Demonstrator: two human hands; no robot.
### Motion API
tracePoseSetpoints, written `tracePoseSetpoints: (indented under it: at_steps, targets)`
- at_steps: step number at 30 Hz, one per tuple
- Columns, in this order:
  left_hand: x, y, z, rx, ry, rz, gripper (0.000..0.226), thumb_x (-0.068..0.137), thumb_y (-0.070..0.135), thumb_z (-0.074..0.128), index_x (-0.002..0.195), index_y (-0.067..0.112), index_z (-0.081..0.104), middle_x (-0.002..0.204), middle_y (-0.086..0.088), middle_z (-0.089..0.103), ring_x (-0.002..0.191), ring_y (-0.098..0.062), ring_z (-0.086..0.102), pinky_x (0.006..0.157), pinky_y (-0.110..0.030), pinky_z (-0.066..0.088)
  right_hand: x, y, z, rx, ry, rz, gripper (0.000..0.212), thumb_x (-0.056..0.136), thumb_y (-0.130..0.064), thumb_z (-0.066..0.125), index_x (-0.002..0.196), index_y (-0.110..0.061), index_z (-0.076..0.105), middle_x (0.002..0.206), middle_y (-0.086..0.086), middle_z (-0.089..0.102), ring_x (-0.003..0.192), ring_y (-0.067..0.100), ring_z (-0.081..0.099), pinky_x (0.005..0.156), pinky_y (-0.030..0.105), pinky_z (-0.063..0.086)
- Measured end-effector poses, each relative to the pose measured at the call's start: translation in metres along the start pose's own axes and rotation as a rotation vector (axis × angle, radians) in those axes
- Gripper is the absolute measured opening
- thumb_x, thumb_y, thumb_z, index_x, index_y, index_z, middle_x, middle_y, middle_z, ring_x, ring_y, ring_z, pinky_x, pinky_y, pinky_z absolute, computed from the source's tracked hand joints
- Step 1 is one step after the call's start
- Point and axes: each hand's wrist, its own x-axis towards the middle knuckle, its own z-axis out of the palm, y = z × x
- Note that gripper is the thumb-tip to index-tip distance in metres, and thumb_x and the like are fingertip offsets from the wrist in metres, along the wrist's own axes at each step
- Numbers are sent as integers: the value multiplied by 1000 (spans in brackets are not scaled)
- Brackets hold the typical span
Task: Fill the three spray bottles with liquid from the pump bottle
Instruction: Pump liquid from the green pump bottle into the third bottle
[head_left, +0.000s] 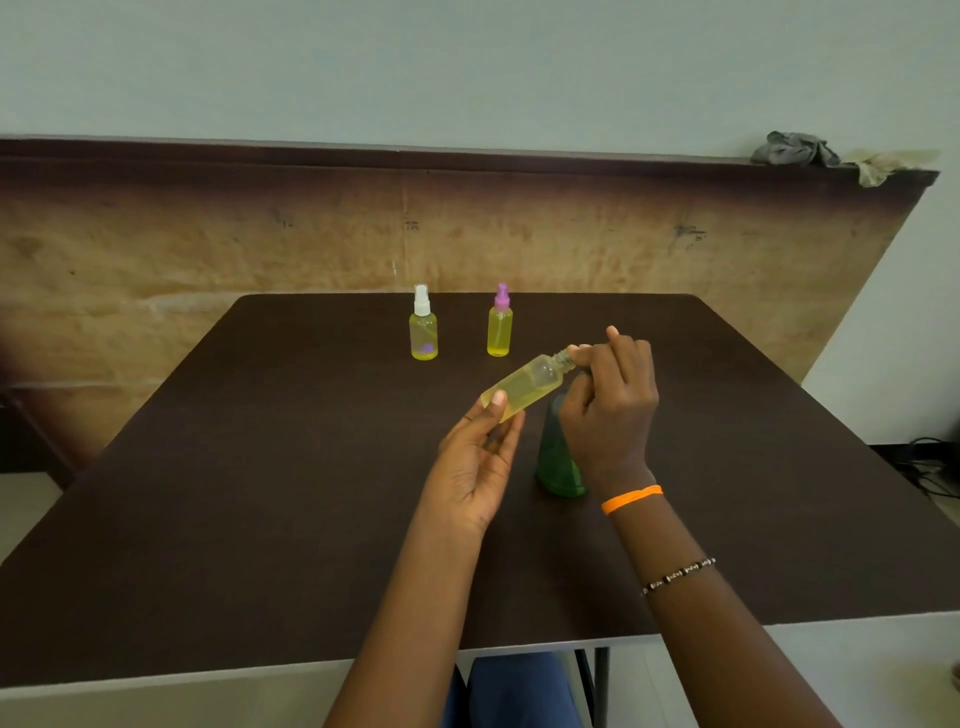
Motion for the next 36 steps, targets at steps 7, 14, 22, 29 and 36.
tracePoseSetpoints:
  at_steps: [7,14,22,29,36]
  targets:
    - [-3,-4,5,-35,-1,-7,6,87,-1,55,93,0,59,99,-13,64,98,-20,62,92,-32,48,18,-4,-10,-7,-93,-8,25,79,1,38,70,2,61,71,16,55,71,28,49,65,32,42]
    - [-1,-3,1,-17,14,-2,7,87,0,56,93,1,59,97,-11,66,96,-18,63,82,-27,53,-4,1,1,6,7,26,29,78,12,37,82,6,66,77,20,59,77,26,44,81,41,49]
    - [-5,-4,6,-40,7,-7,6,87,-1,56,92,0,59,95,-13,65,94,-19,63,88,-30,50,23,-8,-15,-28,-154,38,29,79,-5,34,72,2,61,72,14,55,71,26,48,63,23,33]
    - [-3,-4,1,-30,16,-2,7,87,-1,56,93,1,59,96,-12,66,94,-19,63,85,-28,52,-3,-2,-4,-48,-38,51,30,80,9,37,84,7,66,76,19,59,74,26,45,93,36,45]
    - [-7,-3,5,-39,0,0,6,87,-2,56,92,0,58,95,-12,65,94,-19,63,88,-30,50,14,-11,-17,-46,-113,36,29,79,-3,35,75,3,63,74,15,57,76,22,45,66,23,36]
